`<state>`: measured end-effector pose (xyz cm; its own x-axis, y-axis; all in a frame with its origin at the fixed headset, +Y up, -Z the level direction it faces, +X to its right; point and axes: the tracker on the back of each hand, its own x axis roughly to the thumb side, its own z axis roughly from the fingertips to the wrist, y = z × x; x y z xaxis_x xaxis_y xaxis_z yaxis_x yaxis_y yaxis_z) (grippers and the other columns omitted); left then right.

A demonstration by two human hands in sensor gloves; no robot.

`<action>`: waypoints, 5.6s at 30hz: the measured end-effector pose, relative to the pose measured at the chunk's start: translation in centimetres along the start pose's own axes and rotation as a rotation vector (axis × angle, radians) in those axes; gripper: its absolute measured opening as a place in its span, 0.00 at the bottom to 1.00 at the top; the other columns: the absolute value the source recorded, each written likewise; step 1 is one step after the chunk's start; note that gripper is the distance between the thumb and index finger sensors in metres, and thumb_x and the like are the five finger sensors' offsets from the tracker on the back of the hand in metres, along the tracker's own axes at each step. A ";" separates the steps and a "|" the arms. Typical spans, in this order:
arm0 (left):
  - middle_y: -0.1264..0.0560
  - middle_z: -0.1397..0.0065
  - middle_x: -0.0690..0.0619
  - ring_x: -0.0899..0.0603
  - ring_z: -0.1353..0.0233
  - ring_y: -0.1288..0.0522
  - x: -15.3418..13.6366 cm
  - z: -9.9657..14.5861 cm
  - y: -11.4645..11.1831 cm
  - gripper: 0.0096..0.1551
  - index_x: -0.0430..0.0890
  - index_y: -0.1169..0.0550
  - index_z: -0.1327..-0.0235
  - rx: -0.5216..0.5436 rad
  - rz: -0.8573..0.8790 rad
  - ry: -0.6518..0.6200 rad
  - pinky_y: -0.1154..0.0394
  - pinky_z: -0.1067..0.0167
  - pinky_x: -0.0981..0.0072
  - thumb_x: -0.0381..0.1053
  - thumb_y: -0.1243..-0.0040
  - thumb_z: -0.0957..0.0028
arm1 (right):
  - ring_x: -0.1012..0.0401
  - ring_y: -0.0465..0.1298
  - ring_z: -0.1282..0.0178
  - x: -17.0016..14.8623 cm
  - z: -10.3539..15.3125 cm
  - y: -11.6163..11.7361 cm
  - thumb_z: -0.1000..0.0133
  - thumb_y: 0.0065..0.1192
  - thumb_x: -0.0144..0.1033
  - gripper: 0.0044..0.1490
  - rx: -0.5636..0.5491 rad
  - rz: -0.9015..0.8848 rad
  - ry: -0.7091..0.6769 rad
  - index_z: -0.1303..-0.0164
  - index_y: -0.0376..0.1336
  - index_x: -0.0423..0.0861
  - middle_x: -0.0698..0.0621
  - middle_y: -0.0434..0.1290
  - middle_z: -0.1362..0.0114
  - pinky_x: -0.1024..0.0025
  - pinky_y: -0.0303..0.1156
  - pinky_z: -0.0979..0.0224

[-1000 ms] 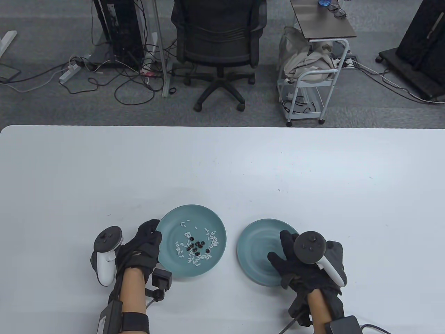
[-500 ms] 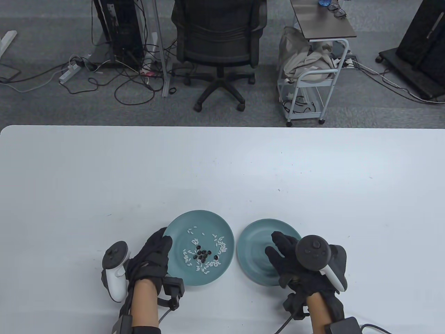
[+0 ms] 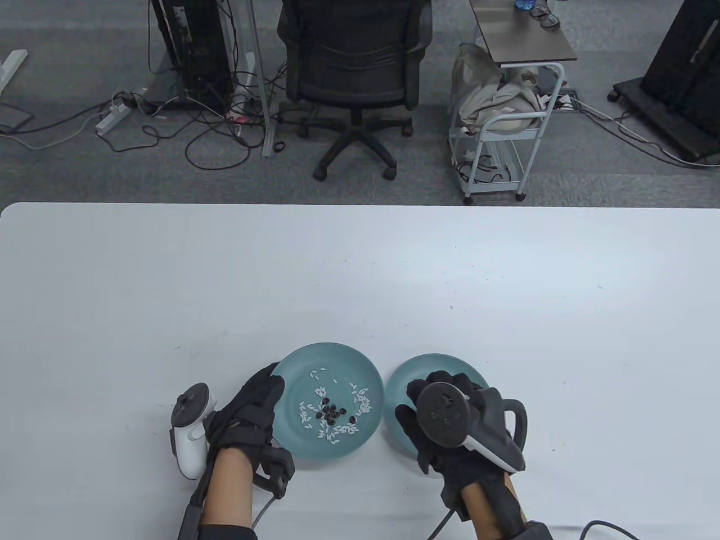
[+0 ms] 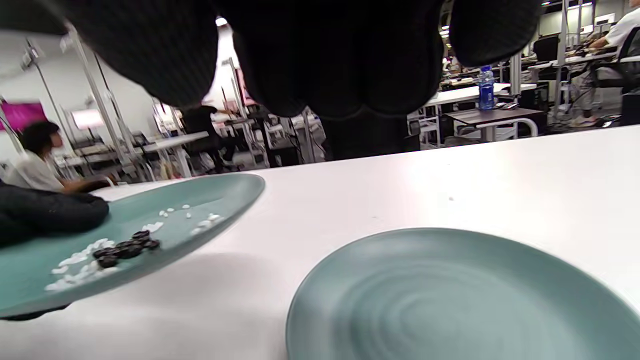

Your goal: Pick coffee beans with hand pinch into plate

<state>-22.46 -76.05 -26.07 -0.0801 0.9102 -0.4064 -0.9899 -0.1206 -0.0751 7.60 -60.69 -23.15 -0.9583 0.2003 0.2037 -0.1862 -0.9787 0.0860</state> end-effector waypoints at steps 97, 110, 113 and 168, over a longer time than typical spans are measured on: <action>0.21 0.34 0.38 0.38 0.43 0.15 0.5 1.1 0.1 0.29 0.42 0.35 0.16 -0.075 -0.036 -0.053 0.15 0.50 0.50 0.52 0.50 0.27 | 0.44 0.70 0.35 -7.4 -4.5 11.7 0.46 0.67 0.43 0.24 0.211 -0.023 0.391 0.44 0.69 0.43 0.45 0.68 0.30 0.33 0.60 0.25; 0.21 0.33 0.38 0.38 0.43 0.15 0.6 1.3 0.0 0.29 0.42 0.35 0.16 -0.067 -0.045 -0.056 0.15 0.50 0.50 0.52 0.50 0.27 | 0.45 0.70 0.33 -6.4 -4.2 11.7 0.44 0.66 0.46 0.26 0.231 0.114 0.381 0.40 0.68 0.47 0.46 0.67 0.27 0.34 0.61 0.25; 0.21 0.32 0.38 0.38 0.44 0.15 0.6 1.4 0.0 0.29 0.43 0.35 0.16 -0.059 -0.042 -0.052 0.15 0.50 0.50 0.52 0.50 0.27 | 0.44 0.70 0.33 -7.9 -3.7 11.4 0.44 0.66 0.46 0.27 0.193 -0.037 0.409 0.39 0.68 0.46 0.44 0.67 0.28 0.34 0.60 0.24; 0.20 0.32 0.37 0.36 0.43 0.15 0.3 1.6 0.2 0.29 0.42 0.34 0.16 -0.103 -0.017 -0.037 0.16 0.50 0.49 0.52 0.50 0.27 | 0.46 0.71 0.36 9.3 -0.3 8.9 0.45 0.64 0.47 0.24 -0.125 0.080 -0.235 0.43 0.69 0.47 0.45 0.68 0.30 0.35 0.62 0.26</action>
<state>-22.83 -75.21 -24.75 -0.0699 0.9262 -0.3704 -0.9739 -0.1437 -0.1755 -2.99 -67.54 -20.76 -0.8974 0.1131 0.4266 -0.1515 -0.9868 -0.0572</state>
